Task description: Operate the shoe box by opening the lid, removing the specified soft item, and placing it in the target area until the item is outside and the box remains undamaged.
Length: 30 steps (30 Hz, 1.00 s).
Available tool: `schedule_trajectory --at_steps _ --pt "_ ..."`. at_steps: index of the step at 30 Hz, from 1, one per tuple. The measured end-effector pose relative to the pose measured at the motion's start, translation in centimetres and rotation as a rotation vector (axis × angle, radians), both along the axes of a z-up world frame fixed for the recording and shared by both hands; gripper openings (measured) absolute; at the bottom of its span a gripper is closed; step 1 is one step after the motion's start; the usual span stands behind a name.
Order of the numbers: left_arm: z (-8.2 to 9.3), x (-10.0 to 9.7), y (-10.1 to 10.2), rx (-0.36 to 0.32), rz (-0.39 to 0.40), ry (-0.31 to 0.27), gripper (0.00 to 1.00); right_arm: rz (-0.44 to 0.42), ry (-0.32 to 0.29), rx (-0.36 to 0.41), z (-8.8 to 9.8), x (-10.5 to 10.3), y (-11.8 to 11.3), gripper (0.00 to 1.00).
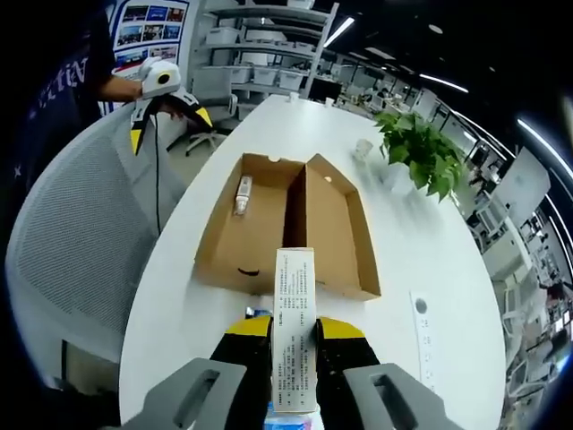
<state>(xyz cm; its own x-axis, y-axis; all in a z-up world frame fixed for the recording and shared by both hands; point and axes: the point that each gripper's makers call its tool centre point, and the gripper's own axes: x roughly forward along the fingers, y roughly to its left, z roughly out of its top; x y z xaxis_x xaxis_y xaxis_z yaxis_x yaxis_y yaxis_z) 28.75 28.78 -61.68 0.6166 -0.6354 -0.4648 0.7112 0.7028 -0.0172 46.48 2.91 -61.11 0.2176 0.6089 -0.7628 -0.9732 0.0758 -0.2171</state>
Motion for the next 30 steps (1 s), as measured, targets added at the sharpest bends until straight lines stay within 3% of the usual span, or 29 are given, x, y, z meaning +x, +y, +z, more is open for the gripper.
schedule_trajectory --at_steps 17,30 --pt "-0.2 -0.1 -0.1 0.000 -0.006 0.015 0.88 -0.069 -0.016 -0.051 -2.5 2.7 -6.3 0.13" --pt "-0.5 -0.2 -0.2 0.008 -0.005 0.036 0.87 -0.121 -0.004 -0.100 -5.4 4.4 -11.0 0.13"
